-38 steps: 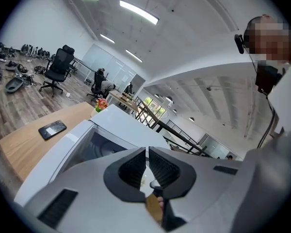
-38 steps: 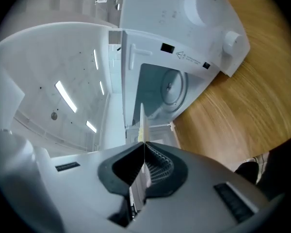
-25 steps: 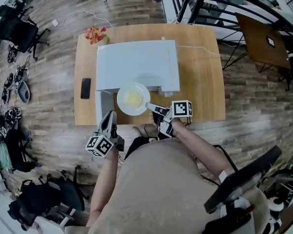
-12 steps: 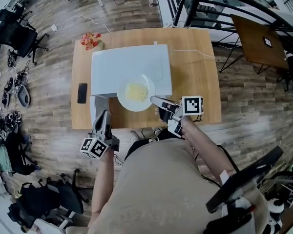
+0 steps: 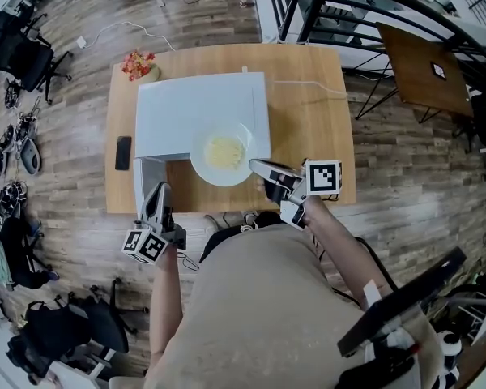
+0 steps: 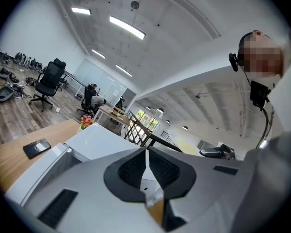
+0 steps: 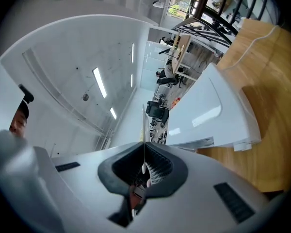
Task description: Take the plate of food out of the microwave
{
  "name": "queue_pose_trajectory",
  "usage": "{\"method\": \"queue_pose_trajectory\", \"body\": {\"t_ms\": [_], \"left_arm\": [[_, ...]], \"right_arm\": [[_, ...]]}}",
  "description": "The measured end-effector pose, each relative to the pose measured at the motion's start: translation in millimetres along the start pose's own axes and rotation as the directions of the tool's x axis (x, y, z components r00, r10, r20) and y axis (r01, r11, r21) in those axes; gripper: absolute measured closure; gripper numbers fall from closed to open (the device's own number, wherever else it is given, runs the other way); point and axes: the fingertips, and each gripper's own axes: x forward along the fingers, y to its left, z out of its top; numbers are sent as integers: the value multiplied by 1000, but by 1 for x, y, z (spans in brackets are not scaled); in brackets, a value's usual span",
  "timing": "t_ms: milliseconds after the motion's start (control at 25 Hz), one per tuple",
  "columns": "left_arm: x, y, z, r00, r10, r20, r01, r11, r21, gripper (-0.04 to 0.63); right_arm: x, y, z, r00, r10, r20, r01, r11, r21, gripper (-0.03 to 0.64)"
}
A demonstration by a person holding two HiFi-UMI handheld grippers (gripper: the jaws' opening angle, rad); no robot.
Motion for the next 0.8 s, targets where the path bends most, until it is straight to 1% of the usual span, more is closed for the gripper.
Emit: {"method": "queue_pose_trajectory", "body": {"t_ms": [160,360,440,560,800], "left_arm": [[1,1,-8,1000,20,-2,-20,1000,2,589],[0,13,-19,999,33,-24,-33,999,-11,589],[2,16,-24,999,32,-31,-33,999,-31,589],[6,19,-29,999,30,-41,-31,998,-47,589],[11,25,-42,995,28,-96,-32,999,-33,589]], "right_arm": [[-7,-10,-2,1000,-16,-21,16,1000,-6,604],[-7,-31,-11,995,-79,-59,78,997,-25,603],[-9,-41,-15,993,-97,-69,96,995,-10,603],[-7,-54,-20,992,-99,-74,102,994,27,603],[5,-83,-38,987,-124,-99,130,990,56,603]]}}
